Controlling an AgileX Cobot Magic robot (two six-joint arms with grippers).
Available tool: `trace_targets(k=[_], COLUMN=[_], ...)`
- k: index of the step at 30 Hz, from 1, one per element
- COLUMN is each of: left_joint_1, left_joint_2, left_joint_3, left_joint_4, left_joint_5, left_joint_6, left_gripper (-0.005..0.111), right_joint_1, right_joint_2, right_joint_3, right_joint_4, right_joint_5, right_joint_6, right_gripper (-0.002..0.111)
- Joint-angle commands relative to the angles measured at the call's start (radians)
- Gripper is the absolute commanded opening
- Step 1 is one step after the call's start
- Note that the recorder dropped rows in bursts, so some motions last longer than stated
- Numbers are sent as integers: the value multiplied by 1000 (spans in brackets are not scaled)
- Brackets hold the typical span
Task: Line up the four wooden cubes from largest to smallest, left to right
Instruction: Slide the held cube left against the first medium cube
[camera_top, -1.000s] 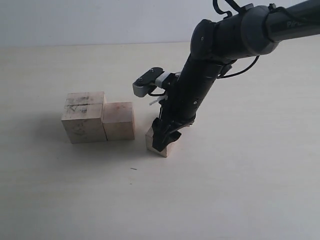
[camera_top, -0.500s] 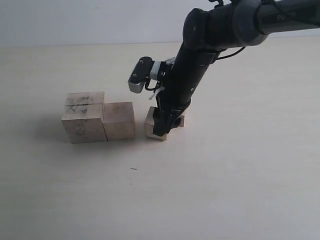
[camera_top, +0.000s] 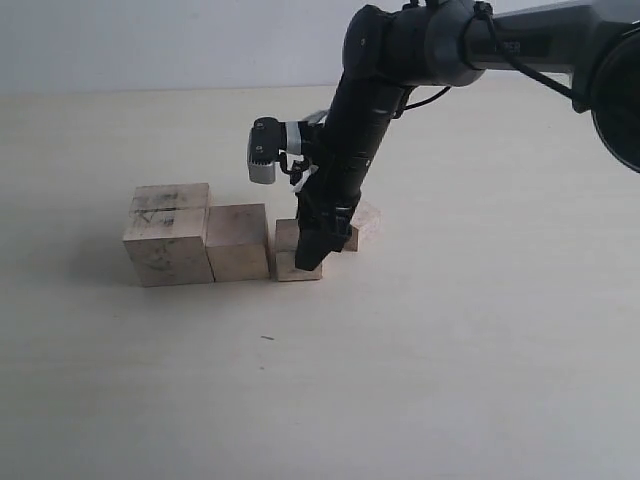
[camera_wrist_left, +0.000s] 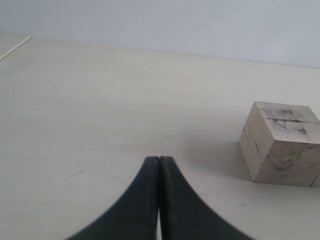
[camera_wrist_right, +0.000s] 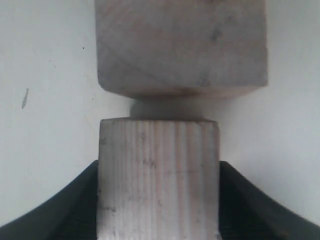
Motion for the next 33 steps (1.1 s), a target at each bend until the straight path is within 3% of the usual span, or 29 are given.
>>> trace_targets(k=[1,33], left_joint_1=[-9,-9], left_joint_2=[-7,-7], left_joint_3=[0,0], left_joint_4=[6,6], left_joint_5=[-12,-12], left_joint_6=[0,0], left_gripper=[0,0], right_joint_1=[-4,-4], right_joint_2=[27,38], right_joint_3=[-12,-12], right_joint_4=[33,-22], right_joint_5=[33,-101], right_joint_6=[-83,-65], right_gripper=[0,0])
